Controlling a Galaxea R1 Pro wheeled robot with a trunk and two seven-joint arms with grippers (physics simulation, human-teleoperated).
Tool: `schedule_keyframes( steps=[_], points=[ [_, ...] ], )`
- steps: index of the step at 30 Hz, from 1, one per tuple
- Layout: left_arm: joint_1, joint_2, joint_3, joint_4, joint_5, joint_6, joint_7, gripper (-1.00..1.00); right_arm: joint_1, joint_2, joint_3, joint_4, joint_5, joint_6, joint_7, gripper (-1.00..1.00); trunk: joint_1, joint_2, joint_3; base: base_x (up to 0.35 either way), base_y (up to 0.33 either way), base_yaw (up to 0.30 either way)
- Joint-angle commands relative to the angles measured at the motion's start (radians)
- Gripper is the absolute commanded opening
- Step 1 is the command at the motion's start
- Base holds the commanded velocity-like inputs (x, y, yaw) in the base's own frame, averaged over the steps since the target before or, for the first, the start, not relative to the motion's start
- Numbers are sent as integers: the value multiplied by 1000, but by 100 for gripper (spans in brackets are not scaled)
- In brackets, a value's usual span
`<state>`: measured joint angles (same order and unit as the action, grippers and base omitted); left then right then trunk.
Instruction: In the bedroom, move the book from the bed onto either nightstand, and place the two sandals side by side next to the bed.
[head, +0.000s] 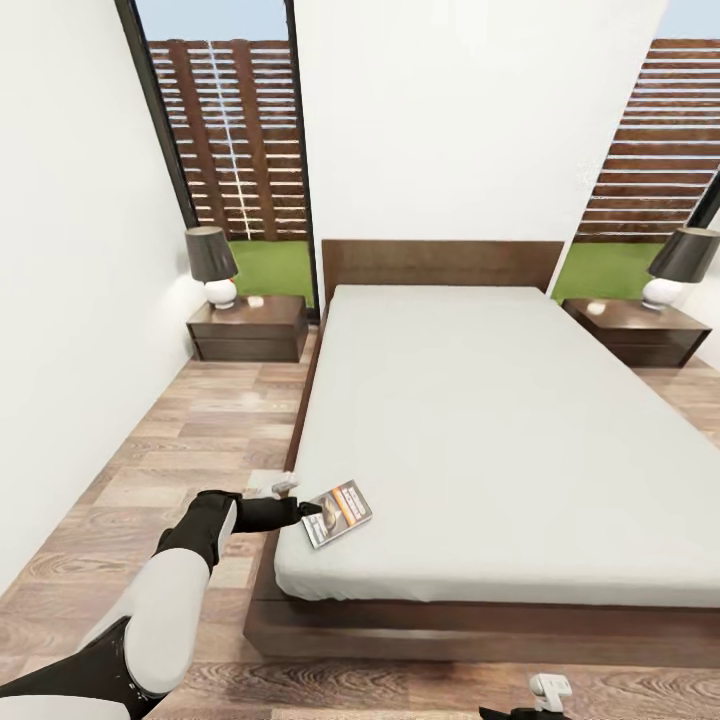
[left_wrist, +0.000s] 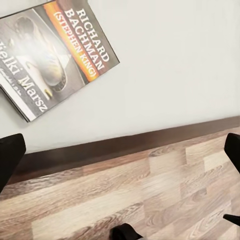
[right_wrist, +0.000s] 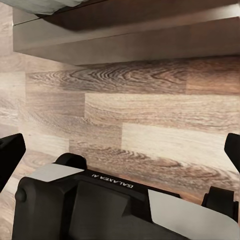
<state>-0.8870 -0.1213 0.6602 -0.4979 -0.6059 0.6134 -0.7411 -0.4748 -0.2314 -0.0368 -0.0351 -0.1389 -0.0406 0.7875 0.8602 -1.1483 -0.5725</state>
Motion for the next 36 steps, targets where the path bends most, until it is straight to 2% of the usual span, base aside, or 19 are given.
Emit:
schedule_keyframes(
  steps=[1,19,25,36],
  points=[
    [-1,-1,8,-2,-8,6,-7,100,-1,0,-3,1,-1,-2,4,100,0,-1,-3,0,0,0],
    [0,-3,9,-2,-8,2,-25,100,-1,0,-3,1,-1,-2,3,100,0,-1,-31,42,0,0],
    [0,-3,9,-2,-8,2,-27,100,-1,0,-3,1,-1,-3,3,100,0,-1,-40,184,0,0],
    [0,-4,8,-2,-8,2,-28,100,-1,0,-3,1,-1,-3,4,100,0,-1,-44,88,0,0]
  ],
)
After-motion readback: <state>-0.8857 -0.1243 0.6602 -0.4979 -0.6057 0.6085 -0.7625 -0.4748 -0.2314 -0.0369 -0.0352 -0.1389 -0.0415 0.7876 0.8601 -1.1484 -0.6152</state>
